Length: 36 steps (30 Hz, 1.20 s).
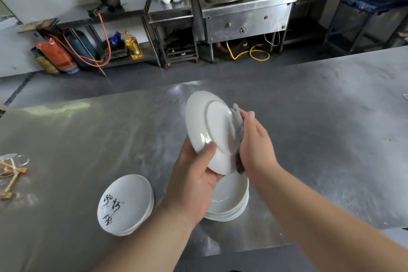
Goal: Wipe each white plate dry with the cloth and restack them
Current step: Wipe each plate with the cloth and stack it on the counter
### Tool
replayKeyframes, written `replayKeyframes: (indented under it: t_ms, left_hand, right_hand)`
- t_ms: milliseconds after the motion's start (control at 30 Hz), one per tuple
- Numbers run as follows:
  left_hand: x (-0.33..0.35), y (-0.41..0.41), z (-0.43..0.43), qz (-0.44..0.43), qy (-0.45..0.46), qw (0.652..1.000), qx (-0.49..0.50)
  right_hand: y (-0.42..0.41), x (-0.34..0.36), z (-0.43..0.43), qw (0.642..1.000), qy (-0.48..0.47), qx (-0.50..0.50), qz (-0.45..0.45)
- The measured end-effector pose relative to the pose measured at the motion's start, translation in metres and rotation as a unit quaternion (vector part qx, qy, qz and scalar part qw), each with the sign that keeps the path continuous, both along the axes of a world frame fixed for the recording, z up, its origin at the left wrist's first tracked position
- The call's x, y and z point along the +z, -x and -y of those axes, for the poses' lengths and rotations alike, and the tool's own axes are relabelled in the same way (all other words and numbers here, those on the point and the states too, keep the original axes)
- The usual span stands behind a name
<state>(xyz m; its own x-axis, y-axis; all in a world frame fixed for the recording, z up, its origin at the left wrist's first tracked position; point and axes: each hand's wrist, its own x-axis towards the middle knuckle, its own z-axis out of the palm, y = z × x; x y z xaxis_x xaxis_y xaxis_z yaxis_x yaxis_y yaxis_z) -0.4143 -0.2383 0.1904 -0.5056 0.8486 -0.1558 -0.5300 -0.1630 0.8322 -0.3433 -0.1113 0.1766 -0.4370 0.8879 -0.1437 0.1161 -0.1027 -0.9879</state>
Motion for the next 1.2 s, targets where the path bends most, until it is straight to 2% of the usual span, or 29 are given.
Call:
replayKeyframes:
  t_ms: [167,267,400,500,567,600,667,700,767,867,933,1000,1033,1100,1200]
  left_hand:
    - [0.015,0.032,0.002,0.07,0.061,0.996,-0.004]
    - [0.009,0.031,-0.001,0.088,0.063,0.993,0.042]
    - [-0.005,0.009,-0.004,0.086,0.077,0.992,0.053]
    - [-0.006,0.012,-0.009,0.084,0.063,0.992,0.064]
    - [-0.004,0.016,-0.015,0.081,0.051,0.992,0.079]
    - [-0.004,0.016,-0.018,0.077,0.051,0.992,0.085]
    - [-0.004,0.011,-0.023,0.073,0.067,0.991,0.085]
    - [-0.006,0.008,-0.023,0.078,0.078,0.991,0.078]
    - [-0.009,0.004,-0.022,0.102,0.092,0.989,0.061]
    - [-0.012,0.004,-0.019,0.129,0.104,0.985,0.054]
    - [-0.014,0.005,-0.015,0.121,0.102,0.985,0.065]
    - [-0.015,0.006,-0.008,0.13,0.089,0.986,0.058]
    - [-0.017,0.007,-0.002,0.142,0.087,0.984,0.056]
    - [-0.023,0.015,0.009,0.144,0.095,0.984,0.045]
    - [-0.035,0.027,0.022,0.098,0.126,0.987,0.023]
  right_hand:
    - [-0.005,0.016,-0.036,0.983,-0.139,0.107,0.049]
    - [-0.009,0.0,0.0,0.975,-0.203,0.077,0.044]
    - [-0.007,-0.028,0.066,0.968,-0.208,0.037,0.133]
    - [-0.003,-0.023,0.036,0.967,-0.209,0.059,0.133]
    - [-0.003,-0.011,0.003,0.981,-0.146,0.052,0.12]
    - [-0.001,-0.008,-0.005,0.979,-0.138,0.057,0.141]
    - [0.0,-0.011,0.01,0.943,-0.234,0.092,0.216]
    - [0.0,-0.017,0.028,0.931,-0.274,0.106,0.216]
    - [-0.006,-0.026,0.062,0.926,-0.299,0.13,0.191]
    - [-0.012,-0.033,0.06,0.909,-0.332,0.127,0.217]
    - [-0.012,-0.028,0.034,0.931,-0.295,0.101,0.191]
    - [-0.019,-0.021,0.004,0.974,-0.157,0.078,0.146]
    - [-0.024,-0.021,-0.009,0.984,-0.089,0.07,0.14]
    - [-0.04,-0.022,-0.029,0.98,-0.042,0.091,0.171]
    - [-0.067,-0.025,-0.042,0.957,-0.051,0.188,0.215]
